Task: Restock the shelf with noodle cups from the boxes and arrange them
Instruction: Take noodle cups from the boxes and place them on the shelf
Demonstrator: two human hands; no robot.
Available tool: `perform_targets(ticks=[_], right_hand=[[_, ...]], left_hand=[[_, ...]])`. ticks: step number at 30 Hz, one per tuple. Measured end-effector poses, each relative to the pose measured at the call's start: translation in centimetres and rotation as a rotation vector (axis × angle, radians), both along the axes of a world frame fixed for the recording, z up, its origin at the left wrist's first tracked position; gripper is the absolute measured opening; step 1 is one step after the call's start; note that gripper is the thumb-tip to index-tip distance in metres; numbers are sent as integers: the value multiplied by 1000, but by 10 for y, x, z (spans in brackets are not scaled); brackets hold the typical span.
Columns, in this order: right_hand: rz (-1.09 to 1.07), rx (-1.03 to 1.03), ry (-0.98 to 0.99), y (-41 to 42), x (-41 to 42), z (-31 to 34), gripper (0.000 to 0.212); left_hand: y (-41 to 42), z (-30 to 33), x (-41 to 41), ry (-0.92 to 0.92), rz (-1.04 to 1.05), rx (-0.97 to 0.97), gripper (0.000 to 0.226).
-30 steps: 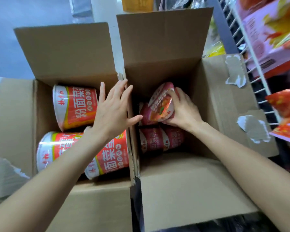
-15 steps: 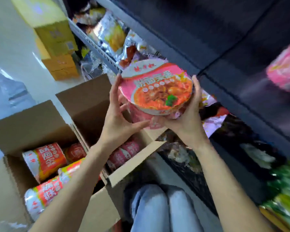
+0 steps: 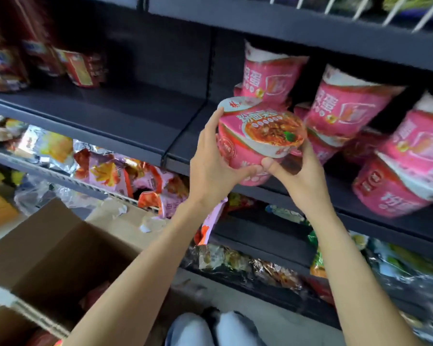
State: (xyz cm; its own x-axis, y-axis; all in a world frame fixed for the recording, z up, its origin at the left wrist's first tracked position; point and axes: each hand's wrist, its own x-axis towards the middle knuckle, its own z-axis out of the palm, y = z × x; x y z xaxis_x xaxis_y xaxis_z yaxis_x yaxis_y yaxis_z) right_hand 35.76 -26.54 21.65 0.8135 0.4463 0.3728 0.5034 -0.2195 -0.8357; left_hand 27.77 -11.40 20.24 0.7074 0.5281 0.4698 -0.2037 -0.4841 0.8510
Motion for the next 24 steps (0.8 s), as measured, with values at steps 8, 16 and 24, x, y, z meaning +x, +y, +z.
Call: perform_targets(ticks=[8, 16, 24], right_hand=[[-102, -247, -26, -50, 52, -27, 83], [-384, -458, -361, -105, 59, -21, 51], [-765, -201, -437, -170, 46, -30, 24]], left_hand=[[-42, -32, 61, 90, -40, 4, 112], [-53, -40, 84, 106, -3, -2, 117], [-57, -29, 58, 222, 231, 127, 119]])
